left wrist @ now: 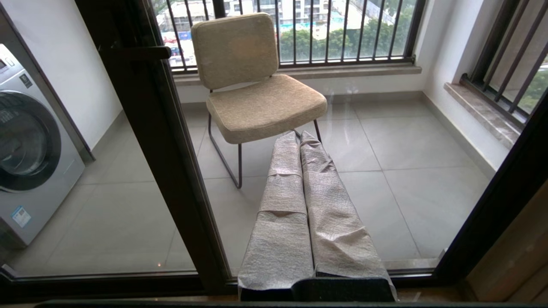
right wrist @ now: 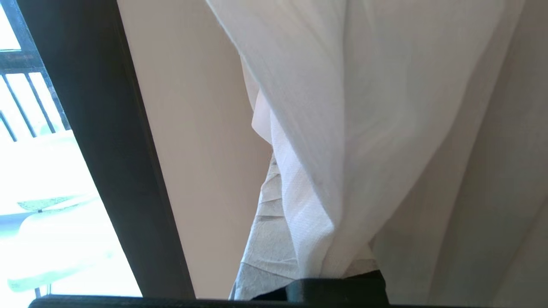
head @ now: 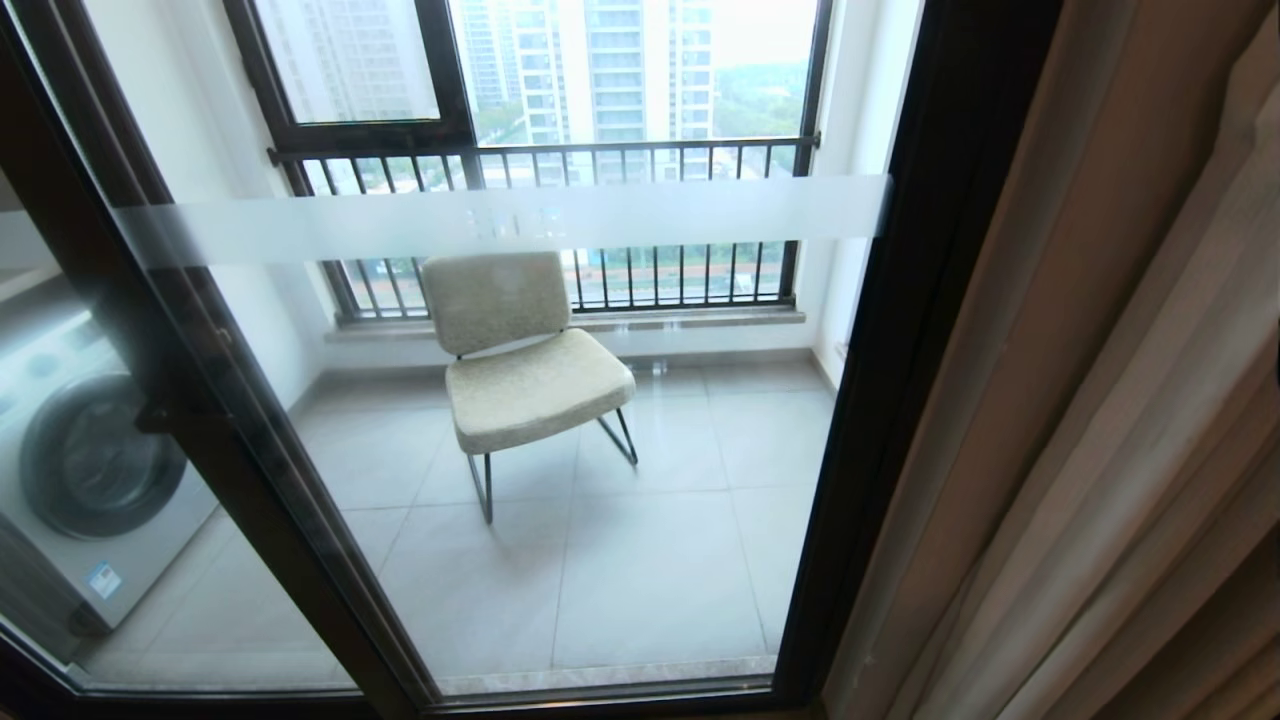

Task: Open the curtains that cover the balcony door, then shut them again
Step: Pull the inner curtains open on both sides

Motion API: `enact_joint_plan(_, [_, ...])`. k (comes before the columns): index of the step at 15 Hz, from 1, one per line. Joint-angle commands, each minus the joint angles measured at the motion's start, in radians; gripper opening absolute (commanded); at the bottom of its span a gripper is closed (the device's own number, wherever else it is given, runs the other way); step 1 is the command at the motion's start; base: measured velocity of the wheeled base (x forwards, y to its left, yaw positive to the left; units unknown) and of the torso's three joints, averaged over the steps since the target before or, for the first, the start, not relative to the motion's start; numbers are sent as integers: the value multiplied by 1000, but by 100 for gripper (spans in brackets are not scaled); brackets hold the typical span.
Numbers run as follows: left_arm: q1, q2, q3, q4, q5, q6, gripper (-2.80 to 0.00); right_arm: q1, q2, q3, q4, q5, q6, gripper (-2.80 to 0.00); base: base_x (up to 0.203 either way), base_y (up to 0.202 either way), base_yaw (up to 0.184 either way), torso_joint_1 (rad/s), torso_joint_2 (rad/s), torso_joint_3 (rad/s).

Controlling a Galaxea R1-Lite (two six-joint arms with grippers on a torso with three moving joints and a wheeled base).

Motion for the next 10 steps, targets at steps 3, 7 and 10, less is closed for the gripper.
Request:
enact_joint_plan(3, [1, 0, 0, -1, 0, 0, -280, 1, -13, 4, -2, 3, 2, -280, 0, 0, 0, 0, 0, 0])
enact_joint_plan(7, [0, 0, 0, -1, 0, 0, -280, 2, -11, 7, 0, 4, 2, -280, 0, 0, 0, 0, 0, 0])
enact_joint_plan(10, [1, 0, 0, -1, 0, 0, -280, 2, -14, 7, -11, 7, 2, 0, 0, 0, 0, 0, 0, 0])
